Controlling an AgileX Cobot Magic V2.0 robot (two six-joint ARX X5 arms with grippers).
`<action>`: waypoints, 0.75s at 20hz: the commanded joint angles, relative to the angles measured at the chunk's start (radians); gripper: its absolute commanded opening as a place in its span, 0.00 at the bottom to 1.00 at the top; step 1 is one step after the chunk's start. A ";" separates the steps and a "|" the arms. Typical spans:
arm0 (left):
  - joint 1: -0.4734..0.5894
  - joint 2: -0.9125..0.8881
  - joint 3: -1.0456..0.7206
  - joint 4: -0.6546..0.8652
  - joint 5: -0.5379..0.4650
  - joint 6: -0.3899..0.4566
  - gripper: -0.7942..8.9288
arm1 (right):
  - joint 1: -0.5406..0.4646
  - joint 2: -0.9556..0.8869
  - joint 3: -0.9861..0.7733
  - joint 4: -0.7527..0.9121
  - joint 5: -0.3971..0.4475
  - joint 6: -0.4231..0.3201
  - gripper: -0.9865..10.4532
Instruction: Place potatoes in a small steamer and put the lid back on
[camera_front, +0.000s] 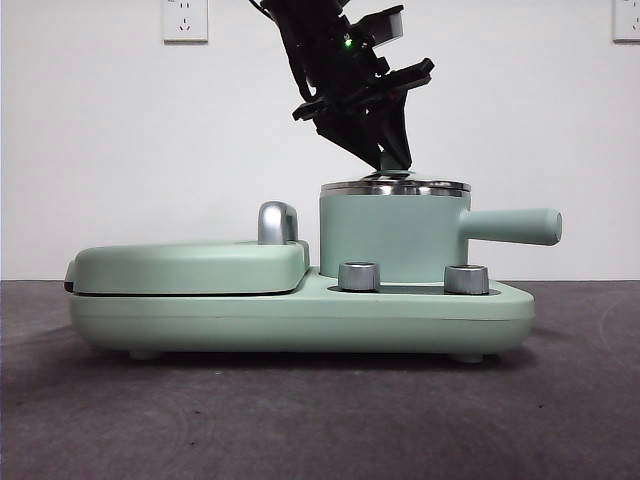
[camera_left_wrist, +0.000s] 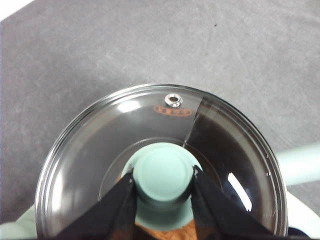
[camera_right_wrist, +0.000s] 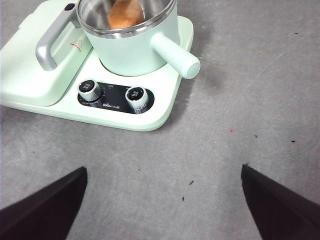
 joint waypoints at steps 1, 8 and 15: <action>0.000 0.050 0.015 -0.043 0.010 0.015 0.10 | 0.006 0.003 0.003 0.006 -0.001 0.011 0.51; 0.006 0.047 0.029 -0.037 0.010 -0.063 0.42 | 0.006 0.003 0.003 0.007 -0.001 0.011 0.51; 0.009 -0.116 0.066 -0.157 0.010 -0.120 0.54 | 0.006 0.003 0.003 0.006 -0.002 0.011 0.51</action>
